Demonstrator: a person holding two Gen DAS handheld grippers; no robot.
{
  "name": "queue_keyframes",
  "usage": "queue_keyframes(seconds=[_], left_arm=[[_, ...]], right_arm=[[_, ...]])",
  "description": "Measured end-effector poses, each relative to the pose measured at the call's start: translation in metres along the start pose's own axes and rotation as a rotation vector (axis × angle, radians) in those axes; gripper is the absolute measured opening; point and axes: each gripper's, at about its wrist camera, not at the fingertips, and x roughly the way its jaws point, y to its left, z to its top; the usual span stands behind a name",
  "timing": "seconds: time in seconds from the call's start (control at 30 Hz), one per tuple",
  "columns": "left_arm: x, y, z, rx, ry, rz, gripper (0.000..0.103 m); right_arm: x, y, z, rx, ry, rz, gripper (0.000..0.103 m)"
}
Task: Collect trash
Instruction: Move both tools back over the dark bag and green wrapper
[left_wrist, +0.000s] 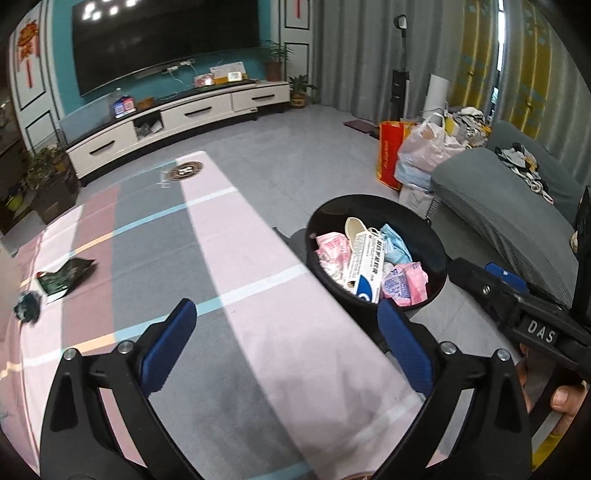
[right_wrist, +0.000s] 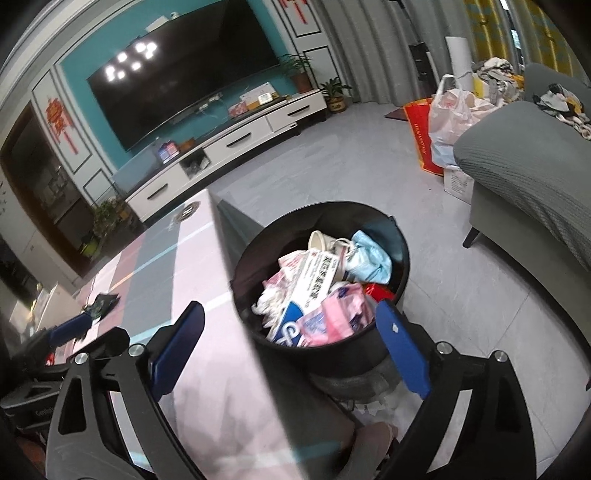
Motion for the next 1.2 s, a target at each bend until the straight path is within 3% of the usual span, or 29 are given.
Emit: queue_keyframes(seconds=[0.37,0.6,1.2], left_arm=[[-0.059,0.042,-0.030,-0.117,-0.022,0.052,0.100],[-0.086,0.074,-0.058,-0.177,-0.036,0.144,0.100],[-0.106,0.161,-0.137,-0.398,0.050,0.246,0.100]], right_arm=[[-0.030,0.057,-0.017,-0.153,0.024,0.055,0.099],[-0.038,0.090,-0.026,-0.216,0.041,0.085,0.099],[-0.023,0.176,-0.061,-0.415,0.154,0.179,0.099]])
